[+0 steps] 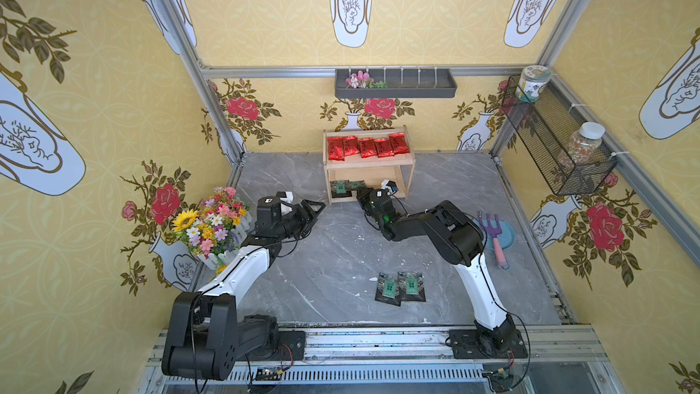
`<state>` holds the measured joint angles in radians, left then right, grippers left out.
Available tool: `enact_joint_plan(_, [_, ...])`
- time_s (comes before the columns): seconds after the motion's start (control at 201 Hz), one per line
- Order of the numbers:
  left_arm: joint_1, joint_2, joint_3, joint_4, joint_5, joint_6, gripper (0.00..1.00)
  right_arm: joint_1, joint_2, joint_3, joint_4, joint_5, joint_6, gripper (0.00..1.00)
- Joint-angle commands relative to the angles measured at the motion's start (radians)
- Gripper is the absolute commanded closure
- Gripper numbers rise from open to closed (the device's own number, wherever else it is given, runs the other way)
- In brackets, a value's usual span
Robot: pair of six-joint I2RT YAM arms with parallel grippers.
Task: Place the tea bags on the shelf by color
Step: Place the tea bag on the shelf.
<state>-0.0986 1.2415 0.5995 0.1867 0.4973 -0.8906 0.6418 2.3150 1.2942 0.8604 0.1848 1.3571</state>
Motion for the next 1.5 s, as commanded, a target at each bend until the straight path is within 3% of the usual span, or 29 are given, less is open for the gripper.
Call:
enact_joint_plan(0.0, [0.000, -0.002, -0.007, 0.020, 0.015, 0.009, 0.23, 0.002, 0.003, 0.000, 0.005, -0.001, -0.008, 0.77])
enact_joint_plan(0.284, [0.001, -0.007, -0.011, 0.023, 0.015, 0.005, 0.23, 0.006, -0.024, -0.011, -0.037, -0.010, -0.018, 0.61])
enact_joint_plan(0.563, [0.002, -0.013, -0.015, 0.026, 0.012, 0.004, 0.24, 0.006, -0.042, 0.006, -0.111, -0.025, -0.021, 0.53])
enact_joint_plan(1.499, [0.016, -0.041, -0.035, 0.055, 0.007, -0.008, 0.24, -0.016, -0.075, 0.155, -0.520, -0.135, -0.066, 0.45])
